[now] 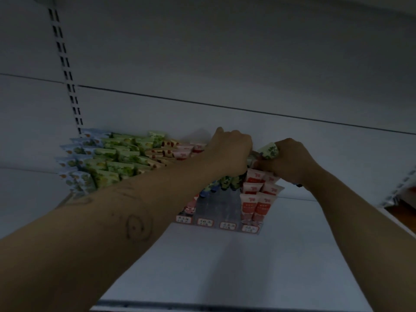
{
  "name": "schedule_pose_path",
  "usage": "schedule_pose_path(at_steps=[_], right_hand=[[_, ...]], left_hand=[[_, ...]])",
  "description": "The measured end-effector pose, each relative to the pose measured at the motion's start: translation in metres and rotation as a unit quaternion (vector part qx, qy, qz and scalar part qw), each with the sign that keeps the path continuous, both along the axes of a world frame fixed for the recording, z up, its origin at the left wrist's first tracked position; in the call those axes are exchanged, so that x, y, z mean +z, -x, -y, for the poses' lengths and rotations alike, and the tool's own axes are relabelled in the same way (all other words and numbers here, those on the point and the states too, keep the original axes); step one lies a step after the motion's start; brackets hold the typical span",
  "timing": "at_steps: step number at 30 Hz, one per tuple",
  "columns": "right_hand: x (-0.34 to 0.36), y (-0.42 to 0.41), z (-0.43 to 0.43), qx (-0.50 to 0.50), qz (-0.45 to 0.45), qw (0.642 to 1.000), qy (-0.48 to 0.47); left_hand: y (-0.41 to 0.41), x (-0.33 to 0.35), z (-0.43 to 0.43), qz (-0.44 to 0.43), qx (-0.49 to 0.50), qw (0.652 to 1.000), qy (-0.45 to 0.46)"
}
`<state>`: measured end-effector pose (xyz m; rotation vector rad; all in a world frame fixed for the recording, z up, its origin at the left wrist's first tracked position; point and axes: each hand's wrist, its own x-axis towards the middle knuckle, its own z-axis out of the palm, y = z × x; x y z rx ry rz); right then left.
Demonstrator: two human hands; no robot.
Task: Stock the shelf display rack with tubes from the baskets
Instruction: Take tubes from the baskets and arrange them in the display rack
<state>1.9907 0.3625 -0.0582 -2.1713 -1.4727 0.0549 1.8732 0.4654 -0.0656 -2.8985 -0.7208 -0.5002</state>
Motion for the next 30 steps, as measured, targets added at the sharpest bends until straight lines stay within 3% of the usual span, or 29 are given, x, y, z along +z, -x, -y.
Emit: schedule_pose_path(at_steps=[6,14,18,24,28,30], right_hand=[[-0.003,-0.002,0.0,-0.017,0.015,1.0,-0.01],[0.012,0.005,0.008,0.014,0.004,0.999,0.032],[0.025,0.013,0.016,0.083,-0.062,0.994,0.017],[0.031,0.012,0.006,0.077,-0.038,0.992,0.087],[0.042,0.014,0.006,0.066,-0.101,0.992,-0.027],[0.053,0.014,0.009,0.072,-0.091,0.991,-0.074]], left_hand=[[0.0,-0.001,-0.002,0.02,0.008,0.998,0.057],[0.002,-0.008,0.004,0.015,0.011,1.0,0.014],[0.0,-0.007,0.0,0.007,0.011,1.0,0.011],[-0.004,-0.006,-0.005,0.01,0.01,0.999,0.029],[-0.005,-0.013,-0.004,-0.015,0.024,0.999,0.023],[-0.005,-0.016,-0.003,-0.034,0.035,0.999,0.018]])
